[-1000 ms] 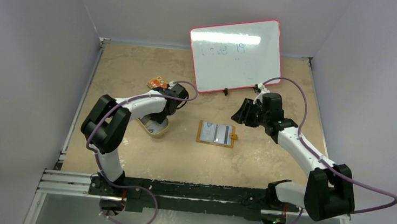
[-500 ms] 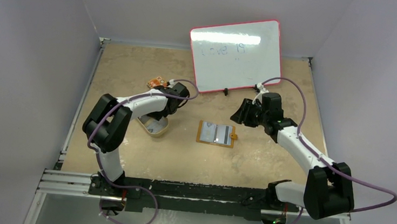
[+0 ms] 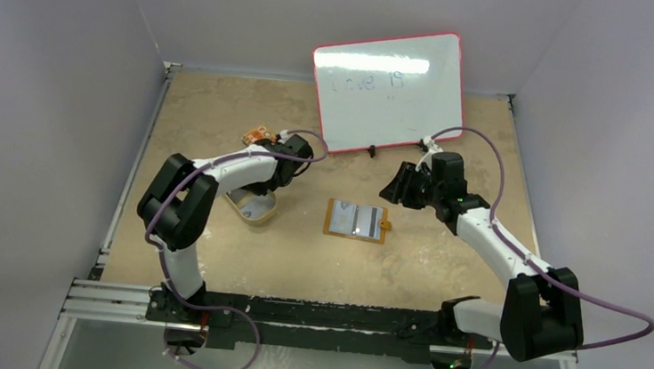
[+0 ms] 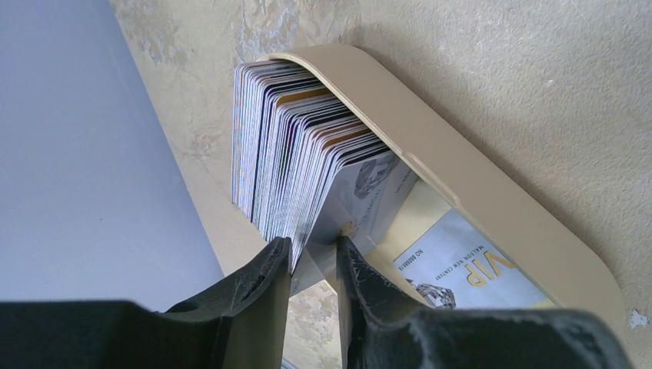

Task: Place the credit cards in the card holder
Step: Pick up the credit card from the storage box.

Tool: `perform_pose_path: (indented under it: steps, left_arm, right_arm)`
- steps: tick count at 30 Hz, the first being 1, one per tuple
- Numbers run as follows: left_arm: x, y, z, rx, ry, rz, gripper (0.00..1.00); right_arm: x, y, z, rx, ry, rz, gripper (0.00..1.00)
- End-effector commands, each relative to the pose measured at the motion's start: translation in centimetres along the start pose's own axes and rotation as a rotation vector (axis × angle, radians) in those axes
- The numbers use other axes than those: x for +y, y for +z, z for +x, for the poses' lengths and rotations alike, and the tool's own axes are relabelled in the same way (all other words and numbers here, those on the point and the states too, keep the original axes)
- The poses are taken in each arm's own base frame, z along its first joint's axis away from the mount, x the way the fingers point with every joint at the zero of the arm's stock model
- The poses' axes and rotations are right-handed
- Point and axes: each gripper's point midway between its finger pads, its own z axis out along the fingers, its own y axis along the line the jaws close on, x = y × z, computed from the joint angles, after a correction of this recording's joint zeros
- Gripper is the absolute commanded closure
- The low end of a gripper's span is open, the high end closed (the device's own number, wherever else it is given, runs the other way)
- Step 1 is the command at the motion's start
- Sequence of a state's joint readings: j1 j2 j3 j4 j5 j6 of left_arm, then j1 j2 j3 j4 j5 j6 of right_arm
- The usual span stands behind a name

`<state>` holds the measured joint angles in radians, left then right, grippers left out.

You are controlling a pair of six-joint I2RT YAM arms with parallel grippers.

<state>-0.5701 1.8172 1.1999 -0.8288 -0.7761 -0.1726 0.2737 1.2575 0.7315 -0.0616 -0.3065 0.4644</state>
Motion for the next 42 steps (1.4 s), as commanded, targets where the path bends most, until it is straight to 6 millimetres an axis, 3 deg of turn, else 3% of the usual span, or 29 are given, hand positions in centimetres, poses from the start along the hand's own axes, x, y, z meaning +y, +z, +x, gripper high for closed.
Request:
perform_pose_path:
  steps: [1,11,16,21,26,29,32,38,42]
  left_arm:
    - [1.1,-0.6,-0.8,-0.011,-0.027,-0.02,0.76]
    - [-0.9,-2.1,-0.4,0.019,-0.061,0.151,0.93]
    - [-0.4,-3.0,-0.3,0.014,-0.084,0.167,0.99]
    - [0.8,-4.3,-0.9,-0.027,-0.123,0.171,1.0]
    - [1.9,-4.4,-1.2,-0.055,-0.128,0.129,0.93]
    - [2.0,-4.3,-1.1,-0.052,-0.118,0.118,1.0]
    - [2.0,-4.6,-1.2,-0.053,-0.127,0.131,1.0]
    - [2.4,-7.4,-2.3,-0.106,-0.218,0.239,1.0]
    - [2.3,-9.9,-3.4,-0.174,-0.315,0.36,1.0]
  right_arm:
    - [1.9,-0.5,-2.6,-0.061,-0.024,-0.051,0.52]
    - [2.3,-0.7,-2.4,-0.052,-0.016,-0.07,0.52]
    - [2.7,-0.9,-2.5,-0.054,-0.009,-0.09,0.51]
    - [3.3,-0.9,-2.2,-0.044,0.002,-0.126,0.5]
    - [3.7,-1.0,-2.1,-0.044,0.008,-0.152,0.5]
    - [3.9,-1.1,-2.2,-0.046,0.006,-0.155,0.5]
    - [4.2,-1.3,-2.4,-0.051,0.004,-0.164,0.5]
    - [5.4,-1.5,-1.9,-0.032,0.012,-0.23,0.5]
    - [7.4,-1.9,-1.8,-0.037,0.012,-0.317,0.5]
